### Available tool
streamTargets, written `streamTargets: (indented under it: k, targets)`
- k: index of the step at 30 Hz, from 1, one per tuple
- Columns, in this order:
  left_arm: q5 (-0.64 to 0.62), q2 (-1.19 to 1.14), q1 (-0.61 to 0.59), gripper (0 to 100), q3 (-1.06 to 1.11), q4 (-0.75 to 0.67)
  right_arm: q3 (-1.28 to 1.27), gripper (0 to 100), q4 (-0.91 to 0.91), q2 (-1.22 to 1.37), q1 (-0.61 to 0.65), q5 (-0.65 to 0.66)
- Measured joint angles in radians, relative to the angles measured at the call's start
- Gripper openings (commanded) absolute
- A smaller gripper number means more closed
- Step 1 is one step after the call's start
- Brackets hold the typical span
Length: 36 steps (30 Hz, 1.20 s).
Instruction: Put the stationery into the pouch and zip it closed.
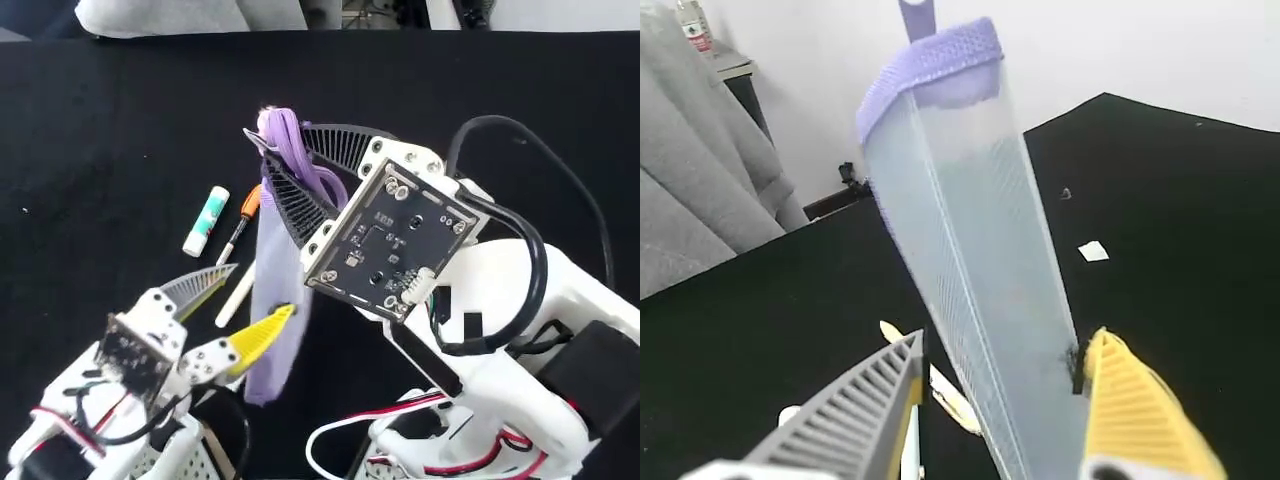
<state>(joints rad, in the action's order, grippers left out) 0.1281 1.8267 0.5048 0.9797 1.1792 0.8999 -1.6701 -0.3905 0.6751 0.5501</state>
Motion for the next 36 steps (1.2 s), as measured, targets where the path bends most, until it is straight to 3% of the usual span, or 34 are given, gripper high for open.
streamTargets:
  k: [6, 15, 23, 30, 36]
  targets:
    - [0.000, -0.002, -0.034, 26, 0.150, -0.129, 0.000, 1.1, -0.009, 0.000, 0.000, 0.000]
    - [-0.064, -0.003, -0.035, 26, 0.173, -0.153, 0.000, 1.1, -0.012, 0.000, -0.002, 0.000]
    - [-0.066, -0.009, -0.038, 26, 0.313, -0.311, 0.000, 1.1, -0.021, 0.000, -0.002, -0.005]
    - [-0.066, -0.009, -0.038, 25, 0.307, -0.269, 0.000, 1.1, -0.034, 0.000, -0.002, -0.005]
    - [-0.066, -0.003, -0.038, 3, 0.229, -0.189, 0.000, 1.1, -0.040, 0.000, -0.002, -0.005]
